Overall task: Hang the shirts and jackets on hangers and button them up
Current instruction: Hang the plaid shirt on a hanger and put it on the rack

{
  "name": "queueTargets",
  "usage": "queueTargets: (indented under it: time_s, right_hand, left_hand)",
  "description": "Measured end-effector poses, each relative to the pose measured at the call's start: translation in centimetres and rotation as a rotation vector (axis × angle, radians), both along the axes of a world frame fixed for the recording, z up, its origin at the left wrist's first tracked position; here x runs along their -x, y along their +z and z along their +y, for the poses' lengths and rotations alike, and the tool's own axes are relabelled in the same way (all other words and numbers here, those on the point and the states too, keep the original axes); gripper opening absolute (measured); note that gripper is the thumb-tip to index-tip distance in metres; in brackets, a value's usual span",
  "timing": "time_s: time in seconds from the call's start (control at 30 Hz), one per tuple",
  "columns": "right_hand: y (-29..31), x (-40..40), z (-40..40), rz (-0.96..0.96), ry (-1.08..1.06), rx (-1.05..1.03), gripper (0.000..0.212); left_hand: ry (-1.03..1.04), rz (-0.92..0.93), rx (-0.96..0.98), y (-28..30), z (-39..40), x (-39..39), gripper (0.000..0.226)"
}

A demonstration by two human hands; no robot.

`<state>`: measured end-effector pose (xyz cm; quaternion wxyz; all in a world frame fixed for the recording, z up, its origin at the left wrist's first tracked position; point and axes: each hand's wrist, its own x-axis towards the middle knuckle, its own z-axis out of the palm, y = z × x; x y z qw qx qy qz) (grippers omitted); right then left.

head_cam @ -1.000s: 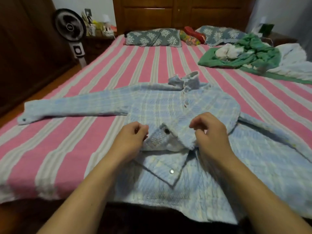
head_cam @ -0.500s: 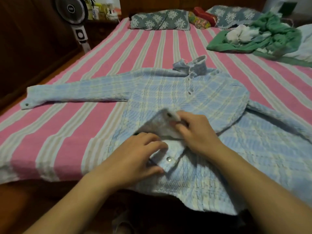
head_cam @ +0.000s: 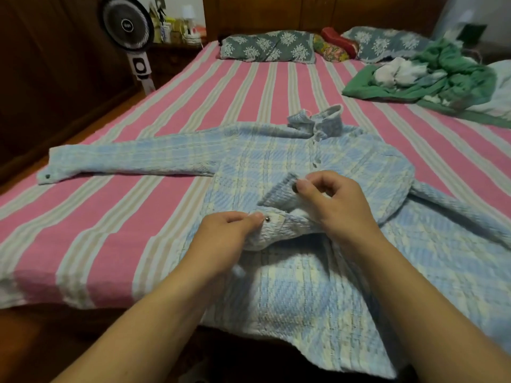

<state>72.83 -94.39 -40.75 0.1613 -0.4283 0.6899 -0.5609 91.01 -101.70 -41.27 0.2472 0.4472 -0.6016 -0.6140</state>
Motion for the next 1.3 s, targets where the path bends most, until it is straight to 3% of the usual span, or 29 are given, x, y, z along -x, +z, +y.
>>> queueTargets:
  time_s: [0.13,0.3,0.5,0.63,0.73,0.9,1.0,1.07,1.17,1.23,1.3]
  right_hand:
    - [0.2,-2.1,0.3,0.294,0.009,0.123,0.001]
    - [-2.1,-3.9,0.2,0.653,0.067,0.188,0.014]
    - [-3.1,-3.2,0.8,0.510,0.115,0.181,0.019]
    - [-3.6,-3.6,1.1,0.592,0.177,0.313,0.005]
    - [-3.7,-3.6,1.0,0.584,0.145,0.307,0.007]
    - [-3.6,-3.4,1.3,0.584,0.165,0.309,0.006]
    - [-3.6,-3.1,1.3,0.614,0.150,0.292,0.007]
    - [-3.4,-3.2,1.2,0.667,0.148,0.276,0.007]
    - [-3.2,-3.8,1.2,0.766,0.222,0.246,0.010]
    - [-2.7,-3.7,1.6,0.618,0.253,0.209,0.017]
    - [-1.7,-3.2,2.4,0.298,0.269,0.122,0.023]
  left_hand:
    - [0.071,0.164,-0.305,1.3,-0.1,0.6,0.015]
    - [0.068,0.150,-0.326,0.8,-0.7,0.4,0.016]
    - [-0.002,0.141,-0.347,0.5,-0.6,-0.2,0.021]
    - [0.022,0.198,-0.372,0.4,-0.4,-0.4,0.017]
    - [0.007,0.217,-0.367,0.8,-0.3,-0.3,0.016]
    - [-0.017,0.123,-0.186,0.4,0.1,-0.2,0.043]
    - [0.014,0.166,-0.171,0.7,0.1,0.0,0.031]
    - [-0.014,0.166,-0.158,0.6,0.4,0.1,0.059]
    - [0.082,0.186,-0.077,-0.3,0.9,0.4,0.037]
    - [0.178,0.198,-0.110,-0.6,0.8,0.5,0.031]
    - [0.210,0.202,-0.117,-0.5,0.7,0.6,0.033]
